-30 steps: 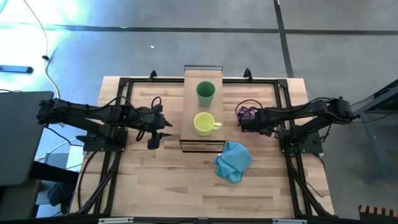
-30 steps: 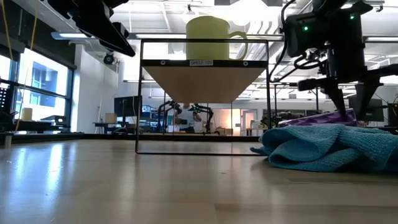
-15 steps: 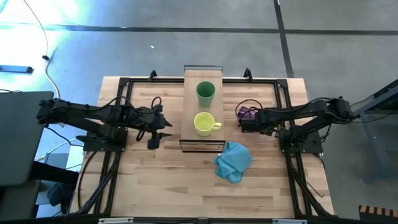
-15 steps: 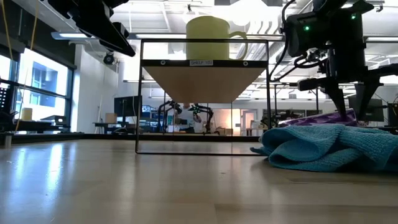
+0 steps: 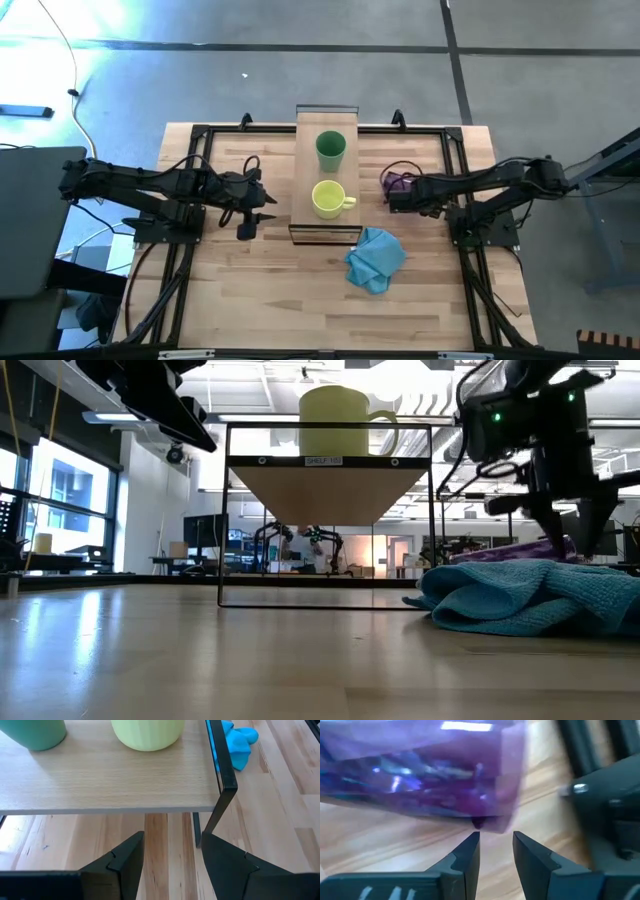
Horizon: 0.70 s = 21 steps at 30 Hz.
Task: Stack small to large cups/mugs on shelf
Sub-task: Put the violet cup on the shelf
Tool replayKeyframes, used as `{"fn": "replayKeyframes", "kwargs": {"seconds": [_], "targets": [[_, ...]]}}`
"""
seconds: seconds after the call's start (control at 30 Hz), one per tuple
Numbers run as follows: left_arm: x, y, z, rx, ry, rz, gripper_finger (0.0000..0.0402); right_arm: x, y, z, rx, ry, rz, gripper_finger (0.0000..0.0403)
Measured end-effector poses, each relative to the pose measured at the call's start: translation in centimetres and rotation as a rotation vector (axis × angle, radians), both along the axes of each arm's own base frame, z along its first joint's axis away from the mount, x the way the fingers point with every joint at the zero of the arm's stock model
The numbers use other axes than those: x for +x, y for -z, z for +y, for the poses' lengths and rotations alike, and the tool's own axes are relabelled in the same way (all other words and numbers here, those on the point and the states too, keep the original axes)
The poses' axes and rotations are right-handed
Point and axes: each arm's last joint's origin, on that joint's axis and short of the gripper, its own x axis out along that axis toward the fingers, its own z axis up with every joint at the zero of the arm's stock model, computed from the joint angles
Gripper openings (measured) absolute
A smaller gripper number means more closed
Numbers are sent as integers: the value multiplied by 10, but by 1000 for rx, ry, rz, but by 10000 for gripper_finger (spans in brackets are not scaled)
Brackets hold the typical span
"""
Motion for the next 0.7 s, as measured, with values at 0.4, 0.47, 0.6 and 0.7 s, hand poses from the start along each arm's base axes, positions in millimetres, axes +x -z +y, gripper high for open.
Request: {"fn": "replayKeyframes", "kwargs": {"seconds": [0.4,0.47,0.6,0.7], "targets": [[0,0,0,-1,0,6,184,-6,47,2,62,-14,-160,99],[0,0,0,-1,0,3,184,-6,39,3,67,-15,-113,96],[0,0,0,0,0,-6,184,0,17,2,68,-16,-62,94],[0,0,0,0,0,-5,184,-2,3,2,48,-13,12,94]]}}
